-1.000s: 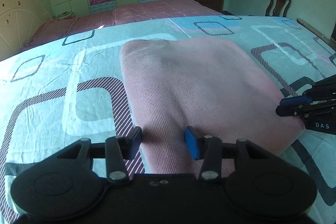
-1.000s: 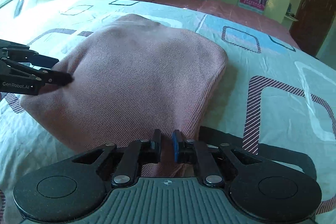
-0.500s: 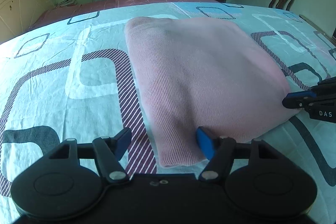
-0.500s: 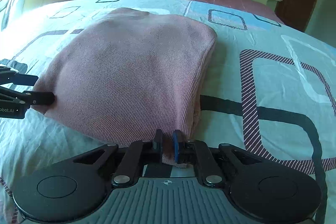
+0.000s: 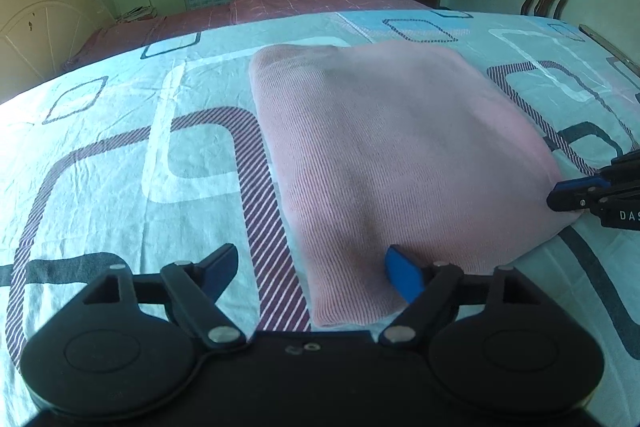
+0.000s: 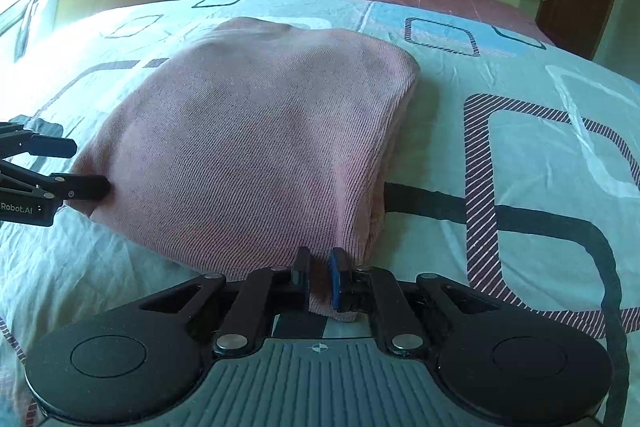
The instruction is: Fold small clothes
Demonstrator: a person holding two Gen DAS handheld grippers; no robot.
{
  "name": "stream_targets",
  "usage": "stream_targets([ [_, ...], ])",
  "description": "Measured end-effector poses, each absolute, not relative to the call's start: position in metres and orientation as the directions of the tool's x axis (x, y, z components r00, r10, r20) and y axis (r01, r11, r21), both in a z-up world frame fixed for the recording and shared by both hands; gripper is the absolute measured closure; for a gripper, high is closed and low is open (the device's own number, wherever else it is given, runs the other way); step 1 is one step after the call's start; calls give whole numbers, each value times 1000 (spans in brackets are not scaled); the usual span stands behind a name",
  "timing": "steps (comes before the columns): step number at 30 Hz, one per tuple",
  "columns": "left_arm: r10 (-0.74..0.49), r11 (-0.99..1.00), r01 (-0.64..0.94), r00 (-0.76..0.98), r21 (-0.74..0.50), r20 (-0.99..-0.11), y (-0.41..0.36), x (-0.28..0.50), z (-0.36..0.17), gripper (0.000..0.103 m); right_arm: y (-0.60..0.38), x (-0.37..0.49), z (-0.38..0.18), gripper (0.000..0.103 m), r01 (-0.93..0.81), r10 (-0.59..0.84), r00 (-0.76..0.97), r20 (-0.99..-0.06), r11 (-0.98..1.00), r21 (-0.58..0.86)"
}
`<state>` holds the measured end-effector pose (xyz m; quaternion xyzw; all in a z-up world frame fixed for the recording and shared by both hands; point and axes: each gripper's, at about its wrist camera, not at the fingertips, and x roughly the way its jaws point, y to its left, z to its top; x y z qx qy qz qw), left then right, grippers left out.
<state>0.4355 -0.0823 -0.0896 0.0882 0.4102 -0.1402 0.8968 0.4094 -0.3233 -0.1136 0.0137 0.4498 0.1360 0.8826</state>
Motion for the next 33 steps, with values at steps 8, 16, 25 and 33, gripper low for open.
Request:
stream_targets([
  [8, -205, 957, 290, 678, 1, -706, -85, 468, -75, 7, -338, 426, -83, 93, -185, 264, 666, -697, 965, 188],
  [16, -168, 965, 260, 606, -6, -778, -97, 505, -100, 3, -336, 476, -112, 93, -200, 226, 605, -764, 971, 128],
  [25, -275, 957, 240, 574, -162, -771, -74, 507, -89, 12, -402, 467, -104, 35, -134, 426, 619, -660, 885, 446],
  [33, -440, 898, 219, 473, -382, -763, -61, 520, -105, 19, -439, 493, -141, 41, -13, 616, 527, -585, 694, 719],
])
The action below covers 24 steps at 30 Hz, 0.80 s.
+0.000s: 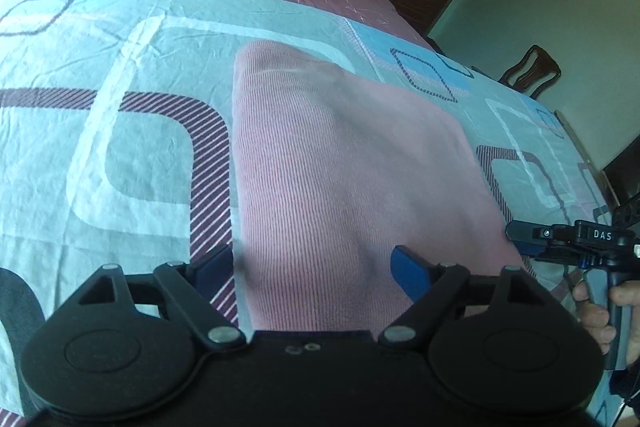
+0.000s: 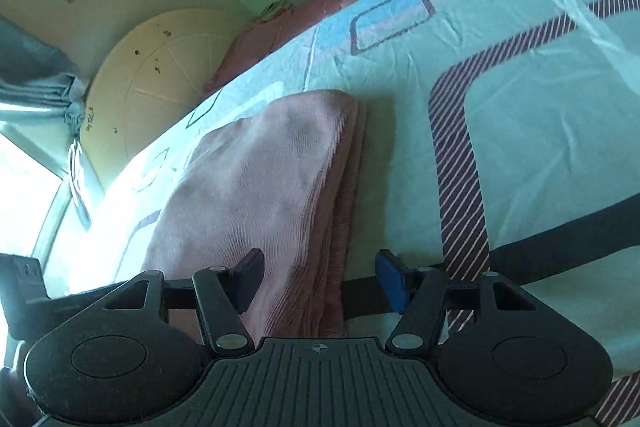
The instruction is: Fold small clothes
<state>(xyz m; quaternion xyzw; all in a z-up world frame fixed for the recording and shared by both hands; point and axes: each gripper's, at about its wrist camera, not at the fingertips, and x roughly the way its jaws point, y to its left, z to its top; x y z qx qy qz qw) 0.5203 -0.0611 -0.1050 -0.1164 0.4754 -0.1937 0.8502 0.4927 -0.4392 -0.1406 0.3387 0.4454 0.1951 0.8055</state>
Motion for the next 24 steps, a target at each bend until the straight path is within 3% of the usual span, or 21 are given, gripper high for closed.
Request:
stream_targets([
  [5, -519, 851, 183, 428, -491, -740, -49, 536, -120, 19, -449, 507, -151, 41, 6, 696, 481, -533, 606, 796],
  [8, -521, 852, 191, 400, -487, -754, -52, 546, -121, 20, -448, 521, -155, 42, 10, 740, 437, -511, 565, 825],
  [9, -515, 856, 191, 392, -480, -762, -54, 550, -120, 21, -447, 527, -158, 44, 19, 755, 422, -501, 546, 838],
  [10, -510, 859, 192, 387, -474, -768, -56, 553, -120, 22, -445, 531, -160, 55, 28, 766, 405, -500, 536, 844],
  [12, -500, 865, 194, 379, -462, -778, -62, 559, -120, 24, -441, 538, -165, 67, 21, 769, 390, -507, 543, 840],
  [13, -496, 868, 189, 378, -459, -782, -63, 562, -120, 27, -441, 540, -167, 75, 32, 767, 392, -508, 540, 841],
  [15, -479, 877, 190, 378, -440, -792, -68, 565, -119, 34, -437, 542, -166, 78, 20, 758, 400, -516, 555, 831],
  [17, -459, 889, 209, 386, -409, -800, -76, 565, -112, 64, -429, 540, -157, 82, -20, 725, 409, -554, 614, 789],
  [19, -405, 910, 268, 421, -316, -811, -92, 558, -95, 67, -415, 532, -138, 84, -104, 677, 436, -594, 693, 713],
  [21, -330, 925, 326, 442, -194, -834, -109, 552, -90, 67, -410, 525, -130, 84, -144, 649, 455, -610, 729, 669],
  [24, -300, 940, 289, 448, -181, -842, -112, 555, -98, 41, -412, 529, -146, 84, -102, 650, 427, -629, 725, 681],
])
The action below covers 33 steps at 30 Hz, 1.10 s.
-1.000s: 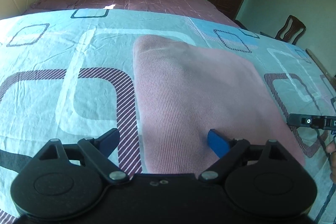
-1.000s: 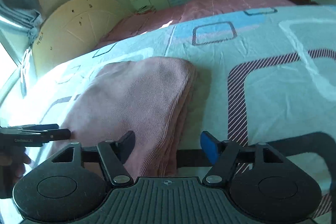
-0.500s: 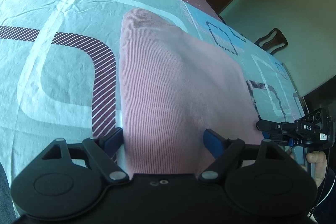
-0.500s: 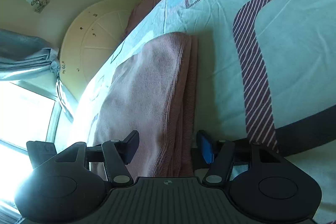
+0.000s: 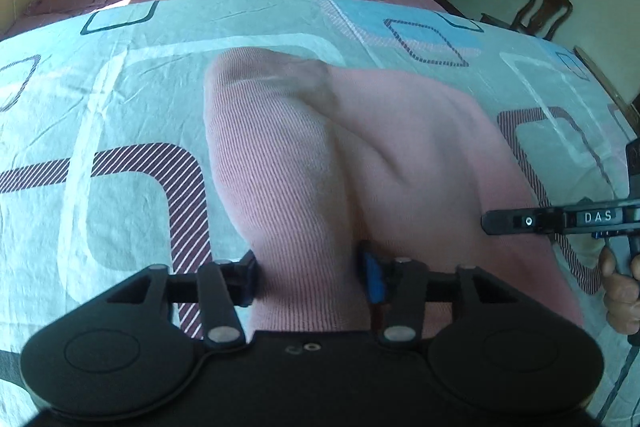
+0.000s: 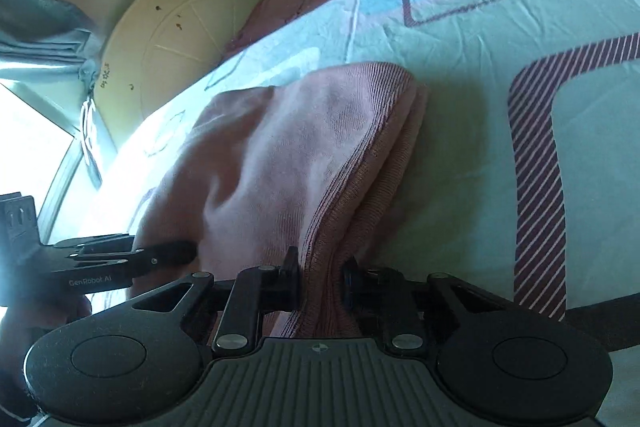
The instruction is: Fold small clothes
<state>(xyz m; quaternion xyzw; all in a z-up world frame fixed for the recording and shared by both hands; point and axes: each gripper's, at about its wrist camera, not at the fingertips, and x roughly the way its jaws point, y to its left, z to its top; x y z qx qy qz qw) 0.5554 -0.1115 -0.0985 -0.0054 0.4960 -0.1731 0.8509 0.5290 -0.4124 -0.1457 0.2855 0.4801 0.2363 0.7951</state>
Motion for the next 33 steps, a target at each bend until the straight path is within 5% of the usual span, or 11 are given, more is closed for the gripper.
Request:
stream_targets([
  [2, -293, 947, 261, 458, -188, -839, -102, 558, -100, 18, -419, 527, -147, 79, -85, 659, 438, -612, 708, 701],
  [3, -296, 946, 259, 460, -192, -837, -98, 559, -102, 16, -423, 524, -146, 68, -88, 652, 451, -610, 712, 697],
  [7, -417, 909, 201, 415, -365, -809, -75, 569, -119, 18, -434, 526, -156, 67, -55, 683, 450, -575, 664, 746],
  [9, -441, 897, 207, 418, -389, -794, -70, 572, -120, 21, -433, 529, -157, 67, -44, 689, 450, -568, 652, 757],
  [11, -465, 885, 242, 412, -398, -784, -75, 574, -119, 45, -428, 533, -153, 67, -55, 677, 450, -582, 672, 739],
  [14, -442, 893, 293, 424, -341, -790, -86, 572, -111, 61, -405, 537, -140, 80, -92, 617, 453, -644, 751, 654],
  [22, -434, 878, 412, 475, -242, -766, -89, 551, -83, 69, -359, 512, -89, 85, -135, 444, 563, -697, 882, 452],
  [33, -392, 886, 445, 577, -127, -717, -12, 515, -32, 69, -258, 502, -41, 85, -217, 443, 601, -665, 891, 398],
])
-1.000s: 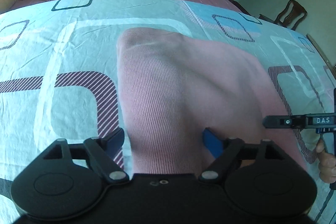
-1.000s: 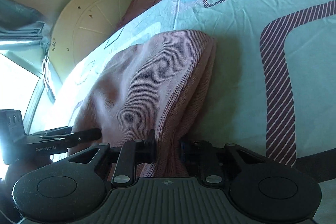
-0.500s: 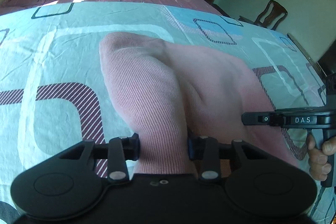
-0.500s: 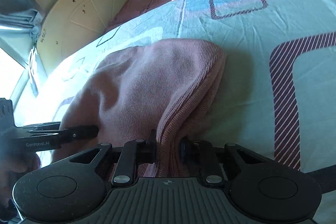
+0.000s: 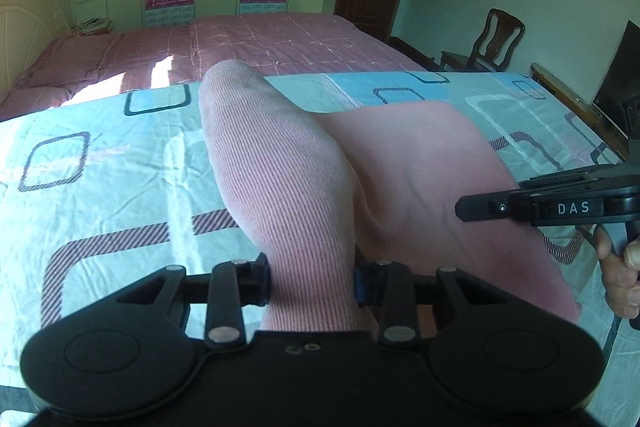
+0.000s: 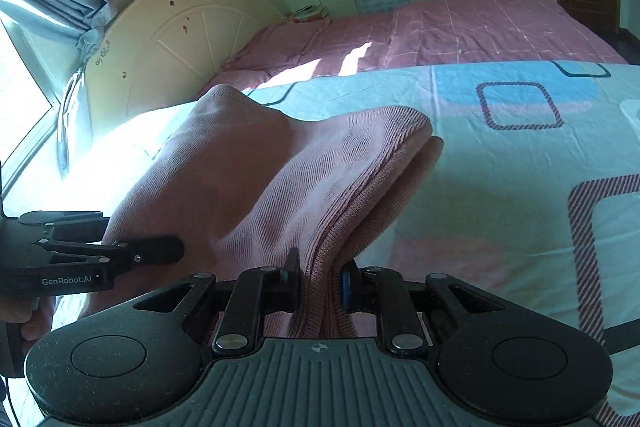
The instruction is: Fold small clothes
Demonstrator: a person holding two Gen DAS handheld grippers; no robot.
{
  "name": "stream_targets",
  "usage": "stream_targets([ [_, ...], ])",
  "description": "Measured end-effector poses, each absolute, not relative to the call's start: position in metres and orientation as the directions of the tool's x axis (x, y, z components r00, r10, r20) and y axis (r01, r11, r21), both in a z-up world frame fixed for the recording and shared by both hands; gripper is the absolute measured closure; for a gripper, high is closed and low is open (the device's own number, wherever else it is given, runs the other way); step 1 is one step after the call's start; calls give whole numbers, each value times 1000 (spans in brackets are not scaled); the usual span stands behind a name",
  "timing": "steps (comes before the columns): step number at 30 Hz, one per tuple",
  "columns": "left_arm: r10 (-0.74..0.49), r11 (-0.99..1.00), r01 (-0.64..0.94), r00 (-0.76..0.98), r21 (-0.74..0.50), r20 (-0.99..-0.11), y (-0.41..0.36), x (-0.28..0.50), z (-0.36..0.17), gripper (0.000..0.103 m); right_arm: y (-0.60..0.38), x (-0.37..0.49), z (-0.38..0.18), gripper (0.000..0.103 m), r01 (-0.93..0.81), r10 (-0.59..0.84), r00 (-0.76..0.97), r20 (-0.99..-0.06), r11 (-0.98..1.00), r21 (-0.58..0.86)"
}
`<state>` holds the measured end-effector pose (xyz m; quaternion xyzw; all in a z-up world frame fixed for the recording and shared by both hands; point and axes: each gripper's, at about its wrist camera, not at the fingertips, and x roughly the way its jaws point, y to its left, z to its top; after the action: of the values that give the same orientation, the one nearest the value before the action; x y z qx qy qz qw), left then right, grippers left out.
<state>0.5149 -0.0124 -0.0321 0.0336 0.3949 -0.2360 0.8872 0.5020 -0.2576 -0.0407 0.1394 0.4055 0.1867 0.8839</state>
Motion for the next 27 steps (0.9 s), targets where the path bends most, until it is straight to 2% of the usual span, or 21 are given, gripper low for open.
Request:
stream_targets([
  [9, -349, 916, 380, 593, -129, -726, 74, 501, -33, 69, -165, 513, -43, 85, -299, 500, 565, -656, 865, 402],
  [16, -356, 922, 340, 558, -186, -750, 135, 497, -52, 68, -115, 516, -64, 85, -312, 537, 514, -669, 843, 438],
  [18, -386, 914, 332, 529, -234, -756, 149, 499, -66, 67, -106, 518, -75, 85, -299, 535, 499, -682, 844, 444],
  [19, -404, 908, 327, 511, -263, -759, 155, 502, -73, 64, -104, 520, -85, 85, -274, 522, 490, -698, 853, 445],
  [21, -447, 893, 291, 490, -342, -749, 171, 506, -93, 53, -109, 525, -106, 85, -209, 504, 468, -726, 861, 464],
  [22, -462, 887, 271, 499, -374, -733, 179, 507, -103, 42, -114, 525, -116, 85, -179, 511, 456, -729, 855, 487],
  [23, -470, 882, 254, 511, -396, -719, 184, 505, -109, 37, -119, 526, -124, 85, -148, 525, 450, -723, 842, 519],
  [25, -495, 867, 249, 535, -432, -685, 190, 501, -116, 36, -126, 525, -130, 85, -124, 537, 456, -710, 828, 546],
  [27, -497, 867, 270, 548, -420, -673, 190, 497, -114, 36, -127, 527, -127, 85, -134, 537, 457, -709, 830, 542],
])
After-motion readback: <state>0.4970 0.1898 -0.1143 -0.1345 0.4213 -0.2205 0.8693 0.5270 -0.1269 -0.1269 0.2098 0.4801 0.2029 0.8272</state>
